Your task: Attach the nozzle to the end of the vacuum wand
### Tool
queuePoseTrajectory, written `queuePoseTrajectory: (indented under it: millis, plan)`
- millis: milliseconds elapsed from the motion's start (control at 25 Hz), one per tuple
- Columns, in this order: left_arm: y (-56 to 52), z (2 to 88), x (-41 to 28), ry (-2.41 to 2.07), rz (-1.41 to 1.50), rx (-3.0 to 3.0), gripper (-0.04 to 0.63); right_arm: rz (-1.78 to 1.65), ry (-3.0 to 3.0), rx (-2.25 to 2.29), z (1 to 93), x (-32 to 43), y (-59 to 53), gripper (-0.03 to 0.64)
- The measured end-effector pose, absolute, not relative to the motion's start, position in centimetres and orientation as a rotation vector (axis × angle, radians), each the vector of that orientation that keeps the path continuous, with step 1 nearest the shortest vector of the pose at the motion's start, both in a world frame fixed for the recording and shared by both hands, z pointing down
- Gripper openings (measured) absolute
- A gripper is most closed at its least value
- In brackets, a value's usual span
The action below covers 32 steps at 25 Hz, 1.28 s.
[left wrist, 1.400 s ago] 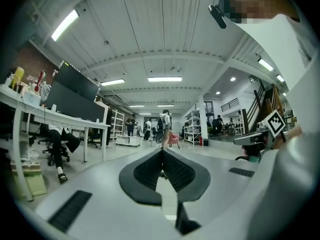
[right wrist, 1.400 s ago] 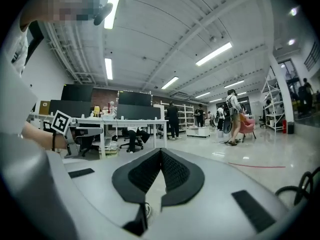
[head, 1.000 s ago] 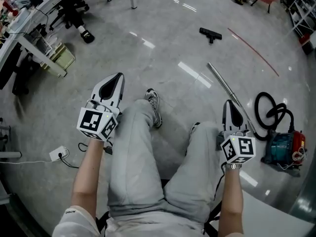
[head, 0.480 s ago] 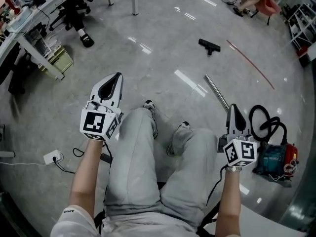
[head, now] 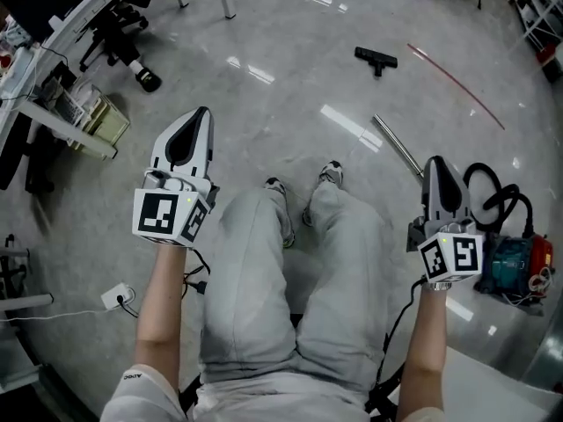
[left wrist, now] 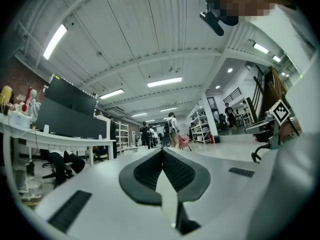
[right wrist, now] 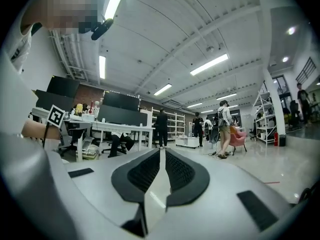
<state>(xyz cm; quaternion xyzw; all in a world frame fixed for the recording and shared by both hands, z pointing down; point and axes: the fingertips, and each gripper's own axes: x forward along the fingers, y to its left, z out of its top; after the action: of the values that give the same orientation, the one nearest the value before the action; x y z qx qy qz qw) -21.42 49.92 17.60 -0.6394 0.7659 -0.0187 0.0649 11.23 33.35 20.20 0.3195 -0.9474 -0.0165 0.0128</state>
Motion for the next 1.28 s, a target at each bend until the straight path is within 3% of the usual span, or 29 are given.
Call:
queuePoseTrajectory:
  millis: [320,1280]
  plan:
    - [47.5,19.4,-24.5,2.358,-0.142,-1.94,0.011,0.094,-2.975,1.047,22.9,9.3,29.6,0.103]
    - [40.9,23.6,-27.2,2.312,-0.066,-2.071,0.012,0.161,-2.834,1.074,27.3,8.1,24.1,0.114]
